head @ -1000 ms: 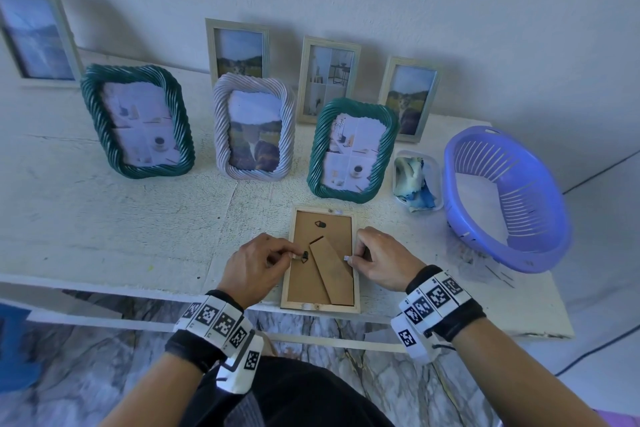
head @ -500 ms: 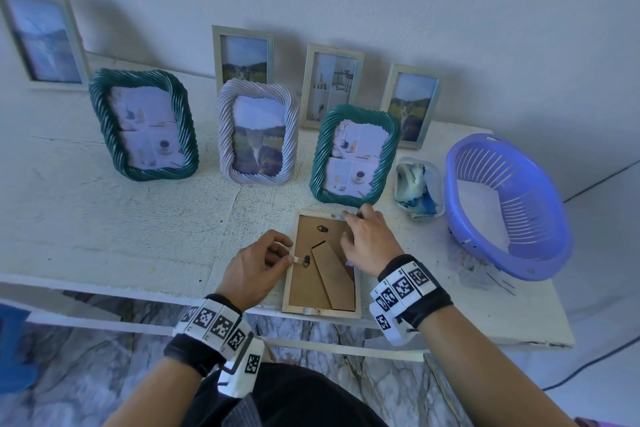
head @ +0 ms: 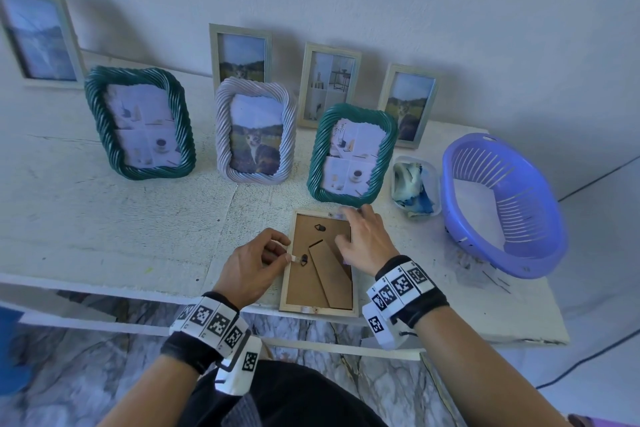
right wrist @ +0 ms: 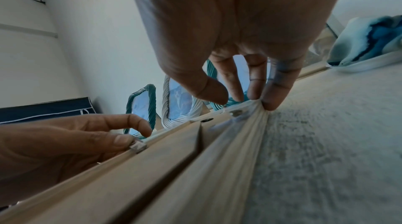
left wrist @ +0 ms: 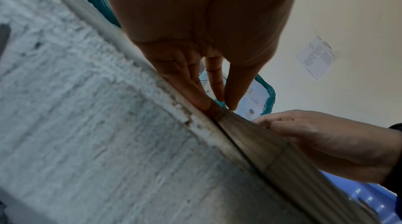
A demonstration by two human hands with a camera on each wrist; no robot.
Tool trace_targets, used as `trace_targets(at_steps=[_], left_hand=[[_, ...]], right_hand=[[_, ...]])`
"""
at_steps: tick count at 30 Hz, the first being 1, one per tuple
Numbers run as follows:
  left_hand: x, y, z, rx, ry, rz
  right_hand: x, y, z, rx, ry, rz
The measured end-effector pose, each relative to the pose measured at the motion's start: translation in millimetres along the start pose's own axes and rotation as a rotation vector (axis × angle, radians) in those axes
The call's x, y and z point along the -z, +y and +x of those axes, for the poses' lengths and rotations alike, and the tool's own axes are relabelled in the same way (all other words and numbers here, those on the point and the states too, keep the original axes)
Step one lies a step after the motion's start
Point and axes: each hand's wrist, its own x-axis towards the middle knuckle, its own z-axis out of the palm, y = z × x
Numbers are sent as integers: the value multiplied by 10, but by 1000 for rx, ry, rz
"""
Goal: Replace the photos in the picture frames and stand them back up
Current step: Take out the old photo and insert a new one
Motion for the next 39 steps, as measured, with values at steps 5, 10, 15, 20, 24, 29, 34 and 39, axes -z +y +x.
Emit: trace_targets(at_steps=[5,10,15,20,24,29,34,39], left_hand=[[-10,10,-10,11,16,-1],[-8,6,-9,11,16,-8],[-7,6,-10,7,18,-12],[-9,2,-6,5,17,-11],[-14,9,-8,3,20,-13],[-12,17,-12,1,19,-15],[-15,14,-23,-5,34,-22],[-21,0,-20,-9,32,-23]], right_hand=[[-4,-36,2,13,-7,-66],[-28,-40,-43,30,-7,-113],[-36,-42,-88,30,3,-83],[-104,4,-130,31,40,18],[-113,50,-116,21,46,80],[-95,66,-141,38,32,101],[-114,45,-355,89,-1,171],[-222,-31,-674,42,-157,154]])
